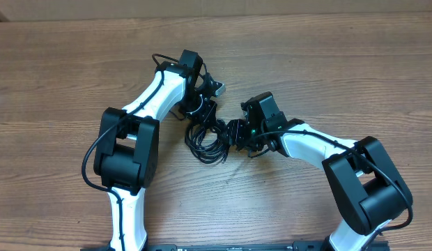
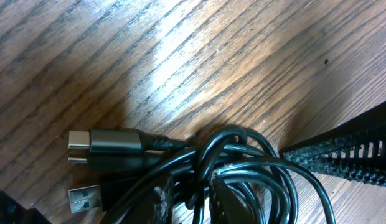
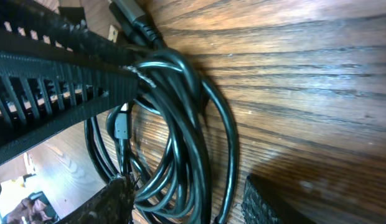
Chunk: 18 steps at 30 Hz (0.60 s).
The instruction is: Untangle cables
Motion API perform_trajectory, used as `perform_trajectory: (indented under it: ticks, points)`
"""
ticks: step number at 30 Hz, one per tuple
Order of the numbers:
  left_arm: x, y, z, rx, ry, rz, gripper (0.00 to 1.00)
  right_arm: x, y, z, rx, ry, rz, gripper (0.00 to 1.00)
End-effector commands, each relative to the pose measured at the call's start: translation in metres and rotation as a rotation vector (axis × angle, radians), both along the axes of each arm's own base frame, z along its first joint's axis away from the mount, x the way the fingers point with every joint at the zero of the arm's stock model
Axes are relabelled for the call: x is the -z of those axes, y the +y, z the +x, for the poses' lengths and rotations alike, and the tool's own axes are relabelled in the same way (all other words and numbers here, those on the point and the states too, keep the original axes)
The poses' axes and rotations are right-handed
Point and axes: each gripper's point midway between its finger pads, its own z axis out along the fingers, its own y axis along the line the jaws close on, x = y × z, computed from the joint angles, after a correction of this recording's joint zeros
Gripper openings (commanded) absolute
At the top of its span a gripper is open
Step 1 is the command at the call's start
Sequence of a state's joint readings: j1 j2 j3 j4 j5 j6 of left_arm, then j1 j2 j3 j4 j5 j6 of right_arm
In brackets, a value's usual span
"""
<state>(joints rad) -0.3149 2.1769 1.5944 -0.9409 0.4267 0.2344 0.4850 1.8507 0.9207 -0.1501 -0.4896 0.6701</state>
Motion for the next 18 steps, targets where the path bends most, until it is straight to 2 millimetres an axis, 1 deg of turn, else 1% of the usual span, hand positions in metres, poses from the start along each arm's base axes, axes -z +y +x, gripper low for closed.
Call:
perform_trajectory:
  ticks: [1, 3, 4, 7, 11, 14, 18]
  points:
    - [0.021, -0.002, -0.018, 0.015, 0.06, 0.028, 0.18, 0.002, -0.002, 0.005, 0.03, 0.002, -0.015, 0.55]
    - [0.021, -0.004, -0.019, 0.021, 0.061, 0.029, 0.12, 0.002, -0.002, 0.005, 0.03, 0.003, -0.015, 0.54]
    - [0.021, -0.005, -0.02, 0.024, 0.062, 0.029, 0.05, 0.002, -0.002, 0.005, 0.029, 0.003, -0.014, 0.52]
    - [0.021, -0.007, -0.024, 0.033, 0.07, 0.032, 0.04, 0.002, 0.0, 0.004, 0.025, 0.002, -0.014, 0.45]
    - [0.016, -0.006, -0.028, 0.037, 0.081, 0.035, 0.04, 0.002, 0.0, 0.004, 0.018, -0.005, -0.016, 0.44]
    - [0.005, -0.006, -0.029, 0.069, 0.063, 0.024, 0.04, 0.001, 0.0, 0.007, 0.018, -0.018, -0.011, 0.47]
    - [-0.018, -0.01, -0.03, 0.138, 0.007, -0.018, 0.04, -0.001, -0.006, 0.014, 0.041, -0.027, -0.005, 0.47]
